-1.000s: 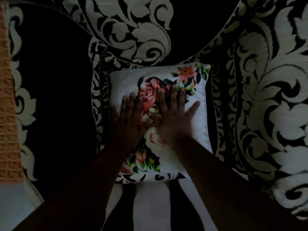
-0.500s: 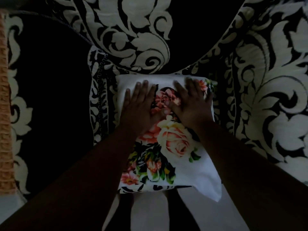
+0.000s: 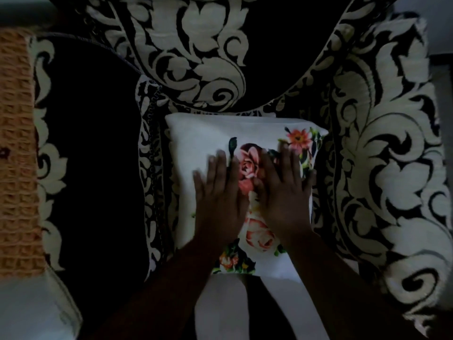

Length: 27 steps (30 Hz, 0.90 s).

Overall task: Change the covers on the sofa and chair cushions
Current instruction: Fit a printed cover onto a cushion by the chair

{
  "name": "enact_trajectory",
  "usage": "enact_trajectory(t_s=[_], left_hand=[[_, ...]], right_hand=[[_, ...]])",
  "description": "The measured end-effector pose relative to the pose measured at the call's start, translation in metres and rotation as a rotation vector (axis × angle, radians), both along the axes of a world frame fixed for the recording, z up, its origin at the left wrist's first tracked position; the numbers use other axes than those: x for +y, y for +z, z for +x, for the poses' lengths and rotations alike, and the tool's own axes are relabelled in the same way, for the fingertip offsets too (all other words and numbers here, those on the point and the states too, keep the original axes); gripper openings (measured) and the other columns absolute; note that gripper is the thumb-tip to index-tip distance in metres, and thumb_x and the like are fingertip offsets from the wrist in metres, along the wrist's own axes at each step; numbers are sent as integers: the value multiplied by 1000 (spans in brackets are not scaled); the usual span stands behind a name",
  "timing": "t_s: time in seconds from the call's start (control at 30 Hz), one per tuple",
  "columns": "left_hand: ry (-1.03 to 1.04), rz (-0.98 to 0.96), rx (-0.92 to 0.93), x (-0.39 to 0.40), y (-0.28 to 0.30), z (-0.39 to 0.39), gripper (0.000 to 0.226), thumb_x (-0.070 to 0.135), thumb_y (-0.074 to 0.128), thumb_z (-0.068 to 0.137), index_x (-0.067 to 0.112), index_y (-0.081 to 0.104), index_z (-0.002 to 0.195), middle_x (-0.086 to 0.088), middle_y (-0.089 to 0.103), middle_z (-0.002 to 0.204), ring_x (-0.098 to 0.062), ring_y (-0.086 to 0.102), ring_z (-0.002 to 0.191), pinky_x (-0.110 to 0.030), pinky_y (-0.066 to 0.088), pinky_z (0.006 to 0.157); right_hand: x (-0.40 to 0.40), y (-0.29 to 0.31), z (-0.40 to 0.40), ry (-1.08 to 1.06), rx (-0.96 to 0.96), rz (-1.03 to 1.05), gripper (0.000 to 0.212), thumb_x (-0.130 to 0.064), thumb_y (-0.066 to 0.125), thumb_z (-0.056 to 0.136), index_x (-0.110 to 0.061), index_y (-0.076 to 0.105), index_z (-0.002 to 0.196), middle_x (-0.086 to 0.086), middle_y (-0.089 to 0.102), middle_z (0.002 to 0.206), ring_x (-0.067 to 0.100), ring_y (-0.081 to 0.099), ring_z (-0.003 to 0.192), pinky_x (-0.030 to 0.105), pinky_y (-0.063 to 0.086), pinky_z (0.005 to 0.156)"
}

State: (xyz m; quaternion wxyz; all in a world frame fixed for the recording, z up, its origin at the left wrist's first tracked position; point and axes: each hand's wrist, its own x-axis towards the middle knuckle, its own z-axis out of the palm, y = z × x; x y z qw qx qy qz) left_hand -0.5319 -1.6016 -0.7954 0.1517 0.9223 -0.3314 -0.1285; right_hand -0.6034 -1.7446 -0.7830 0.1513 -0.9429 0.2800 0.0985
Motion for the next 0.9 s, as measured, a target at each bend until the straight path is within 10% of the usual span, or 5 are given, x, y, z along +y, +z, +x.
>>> enact_trajectory(t_s=[0.43, 0.9], left_hand=[[91, 135, -106, 61, -114, 53, 62, 44, 13, 108, 14, 22, 161, -10, 15, 169, -29, 10, 157, -68, 15, 118], [-16, 67, -109, 3, -91, 11, 68, 54, 22, 104, 18, 22, 161, -8, 14, 169, -29, 9, 157, -67, 8, 120]], right_hand=[[55, -71, 101, 102, 130, -118, 93, -82, 17, 89, -29, -7, 161, 11, -13, 168, 42, -17, 152, 83, -2, 102], [-3, -74, 29, 26, 167, -109, 90, -79, 26, 91, -32, -6, 161, 3, -12, 169, 35, -14, 154, 81, 3, 107]])
